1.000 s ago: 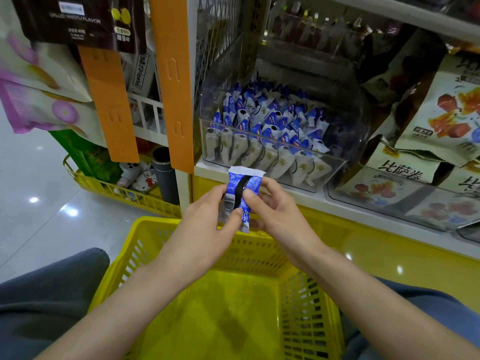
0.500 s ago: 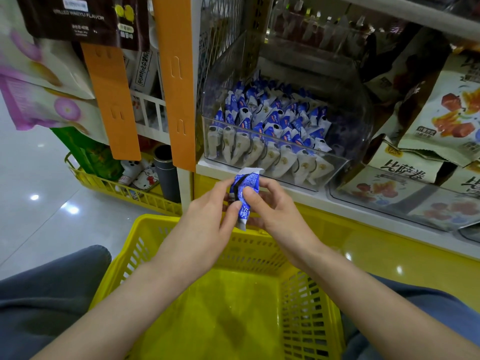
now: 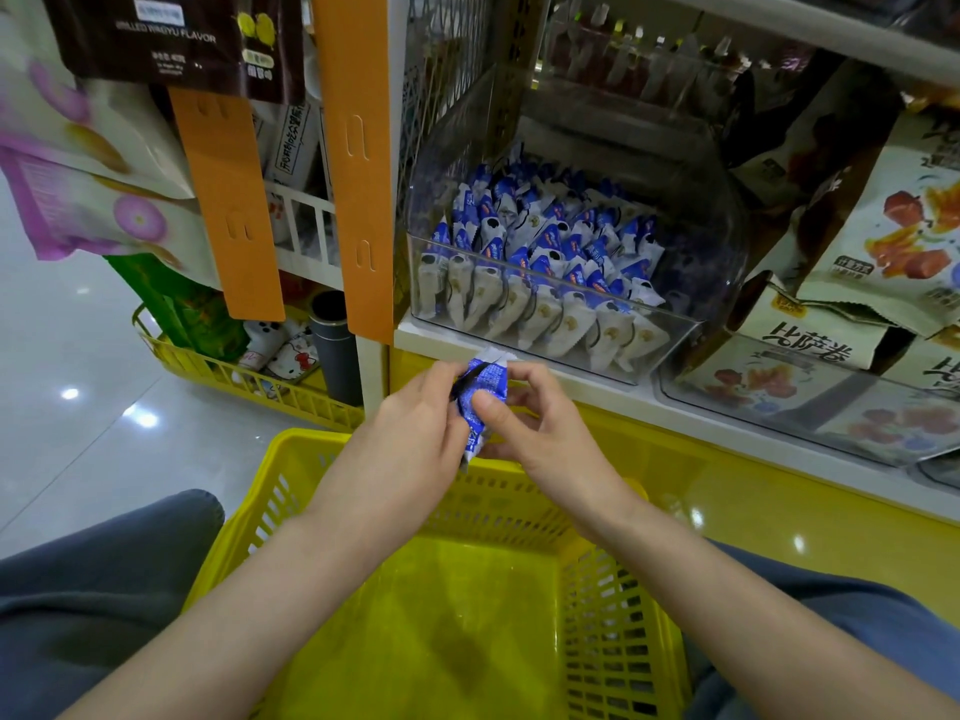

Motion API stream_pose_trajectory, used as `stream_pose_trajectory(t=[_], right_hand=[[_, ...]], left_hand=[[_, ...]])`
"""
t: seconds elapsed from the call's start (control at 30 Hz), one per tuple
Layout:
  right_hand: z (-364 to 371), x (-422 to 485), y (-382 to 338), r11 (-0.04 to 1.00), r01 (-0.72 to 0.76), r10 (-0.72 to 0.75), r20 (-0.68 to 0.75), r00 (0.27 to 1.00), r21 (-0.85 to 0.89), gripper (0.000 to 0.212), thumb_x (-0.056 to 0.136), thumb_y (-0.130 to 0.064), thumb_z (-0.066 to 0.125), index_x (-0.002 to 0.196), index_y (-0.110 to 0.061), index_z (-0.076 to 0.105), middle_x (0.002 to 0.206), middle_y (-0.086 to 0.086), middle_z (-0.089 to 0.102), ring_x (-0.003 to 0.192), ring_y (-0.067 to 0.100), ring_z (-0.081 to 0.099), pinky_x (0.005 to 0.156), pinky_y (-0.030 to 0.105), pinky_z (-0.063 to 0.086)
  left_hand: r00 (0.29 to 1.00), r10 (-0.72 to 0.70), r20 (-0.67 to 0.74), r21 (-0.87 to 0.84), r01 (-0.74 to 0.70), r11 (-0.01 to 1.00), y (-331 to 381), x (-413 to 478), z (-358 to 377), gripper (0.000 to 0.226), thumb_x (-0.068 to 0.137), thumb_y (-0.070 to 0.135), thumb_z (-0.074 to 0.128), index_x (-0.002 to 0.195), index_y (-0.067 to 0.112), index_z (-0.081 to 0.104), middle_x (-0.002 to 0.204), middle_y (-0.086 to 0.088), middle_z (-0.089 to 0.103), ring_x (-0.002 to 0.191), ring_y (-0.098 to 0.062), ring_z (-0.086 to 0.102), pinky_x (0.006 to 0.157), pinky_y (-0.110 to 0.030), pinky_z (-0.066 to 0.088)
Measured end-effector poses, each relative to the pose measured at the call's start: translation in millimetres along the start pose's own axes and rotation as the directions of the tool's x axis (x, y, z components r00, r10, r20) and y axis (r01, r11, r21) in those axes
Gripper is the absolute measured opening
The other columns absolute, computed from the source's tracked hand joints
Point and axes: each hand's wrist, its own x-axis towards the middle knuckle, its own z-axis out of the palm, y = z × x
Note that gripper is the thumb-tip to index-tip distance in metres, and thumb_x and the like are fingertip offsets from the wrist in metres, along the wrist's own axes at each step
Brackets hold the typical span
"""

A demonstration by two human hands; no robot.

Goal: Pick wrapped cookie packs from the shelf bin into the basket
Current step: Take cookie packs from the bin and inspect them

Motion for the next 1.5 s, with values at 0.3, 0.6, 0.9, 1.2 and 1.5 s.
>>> stream_pose_trajectory(t=[0.3,0.6,0.9,1.2,1.5], right_hand=[[1,1,9,0.996,0.013,-0.007,0.073,0.997,-0.089,0.018,0.089,-0.017,0.058,0.096,-0.029,0.048,0.095,-0.002,0.058,0.067,0.000,0.062,0.064,0.023,0.054],[-2,3,11,0.986,0.074,-0.068,0.048,0.997,-0.146,0.047,0.079,-0.018,0.071,0.112,-0.031,0.041,0.104,-0.007,0.056,0.077,-0.005,0.061,0.068,0.015,0.051],[-3,0,12,0.882,0.186,-0.217,-0.022,0.976,-0.432,0.042,0.075,-0.028,0.074,0.106,-0.025,0.046,0.099,-0.006,0.062,0.086,0.002,0.059,0.073,0.015,0.047],[-13,-1,-6,0.676,0.385,-0.454,0.056,0.889,-0.629,0.013,0.092,-0.023,0.056,0.085,-0.014,0.061,0.077,-0.007,0.056,0.072,0.009,0.055,0.066,0.028,0.047],[-6,2,-13,0.886,0.111,-0.099,0.050,0.994,-0.450,0.023,0.086,-0.027,0.063,0.107,-0.025,0.056,0.099,-0.002,0.066,0.076,0.015,0.062,0.068,0.028,0.052]], left_hand=[[0.998,0.025,0.054,0.240,-0.037,0.970,-2,7,-5,0.024,0.097,0.026,0.035,0.107,0.010,0.051,0.094,-0.006,0.059,0.081,-0.027,0.058,0.065,-0.039,0.045],[0.955,-0.296,-0.003,-0.440,0.265,0.858,-10,17,2,0.025,0.098,0.020,0.039,0.090,0.012,0.061,0.077,-0.005,0.066,0.078,-0.009,0.064,0.076,-0.027,0.053],[0.956,-0.288,0.063,-0.546,0.274,0.791,0,16,2,0.026,0.097,0.021,0.043,0.087,0.002,0.059,0.083,-0.026,0.062,0.082,-0.042,0.060,0.078,-0.057,0.048],[0.906,-0.378,0.189,-0.676,0.399,0.619,-1,17,1,0.027,0.095,0.022,0.048,0.073,0.014,0.062,0.064,0.001,0.063,0.060,-0.005,0.064,0.049,-0.019,0.051],[0.813,-0.543,0.211,-0.815,0.453,0.362,-4,17,-2,0.025,0.096,0.026,0.047,0.085,0.013,0.065,0.070,-0.005,0.071,0.060,-0.014,0.066,0.056,-0.027,0.055]])
